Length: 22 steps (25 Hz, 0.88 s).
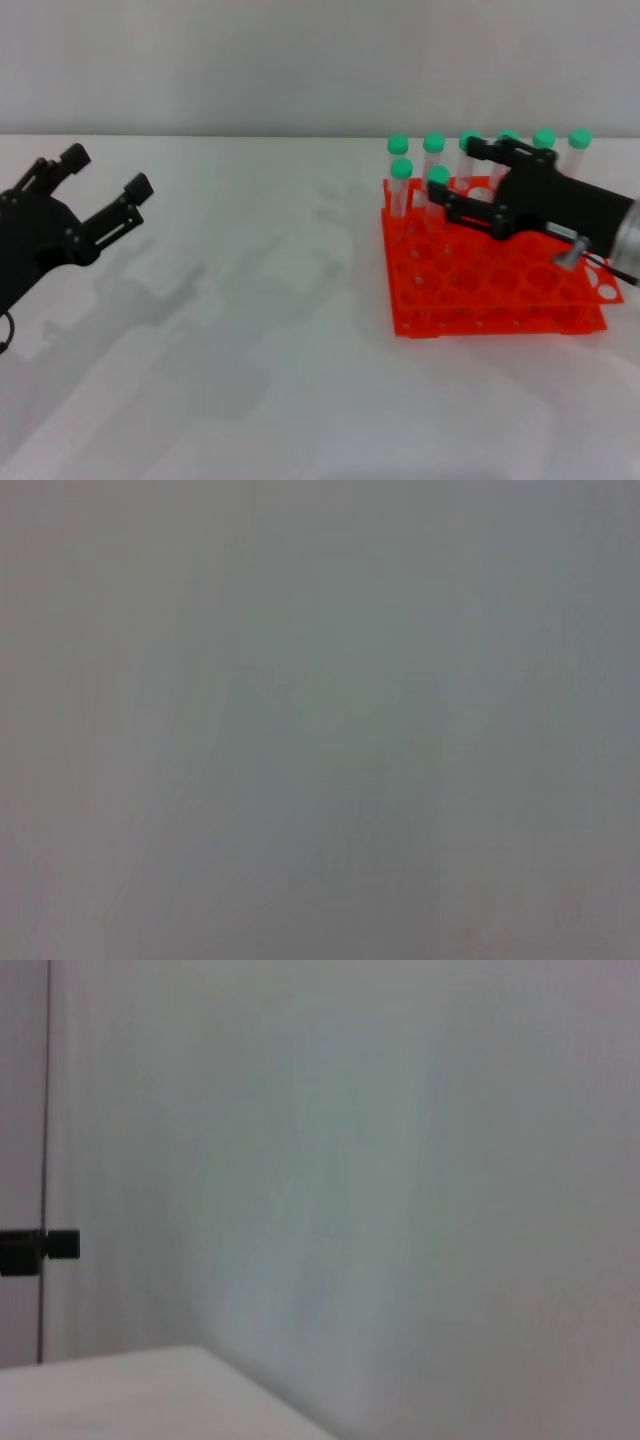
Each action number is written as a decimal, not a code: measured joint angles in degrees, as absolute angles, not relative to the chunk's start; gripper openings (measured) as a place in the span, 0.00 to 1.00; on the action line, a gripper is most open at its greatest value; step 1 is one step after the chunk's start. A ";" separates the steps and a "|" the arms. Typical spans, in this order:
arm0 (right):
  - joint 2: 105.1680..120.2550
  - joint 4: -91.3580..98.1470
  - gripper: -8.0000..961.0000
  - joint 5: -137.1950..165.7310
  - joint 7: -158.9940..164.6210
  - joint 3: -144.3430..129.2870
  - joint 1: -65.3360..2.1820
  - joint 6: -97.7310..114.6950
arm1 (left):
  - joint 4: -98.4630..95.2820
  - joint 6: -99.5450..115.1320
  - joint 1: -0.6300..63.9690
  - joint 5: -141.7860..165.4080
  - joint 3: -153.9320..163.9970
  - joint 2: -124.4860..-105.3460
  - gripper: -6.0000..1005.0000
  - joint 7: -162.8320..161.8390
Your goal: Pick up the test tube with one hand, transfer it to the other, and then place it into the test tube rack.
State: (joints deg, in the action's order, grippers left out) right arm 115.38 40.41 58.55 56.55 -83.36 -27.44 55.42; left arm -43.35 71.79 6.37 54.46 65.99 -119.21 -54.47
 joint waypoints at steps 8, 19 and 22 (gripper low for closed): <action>115.35 34.54 0.80 54.04 49.57 -70.10 -20.27 73.34 | -34.50 71.94 10.26 42.81 66.00 -119.10 0.89 -46.01; 115.22 17.33 0.80 50.84 35.52 -56.88 -18.93 86.42 | -29.39 72.50 13.80 36.38 66.01 -119.02 0.89 -41.71; 115.22 14.22 0.80 49.17 32.84 -56.68 -18.89 87.73 | -28.78 72.37 14.45 35.24 65.97 -119.04 0.89 -41.60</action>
State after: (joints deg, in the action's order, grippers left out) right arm 115.22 14.22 49.17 32.84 -56.68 -18.89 87.73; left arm -28.78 72.37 14.45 35.24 65.97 -119.04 -41.60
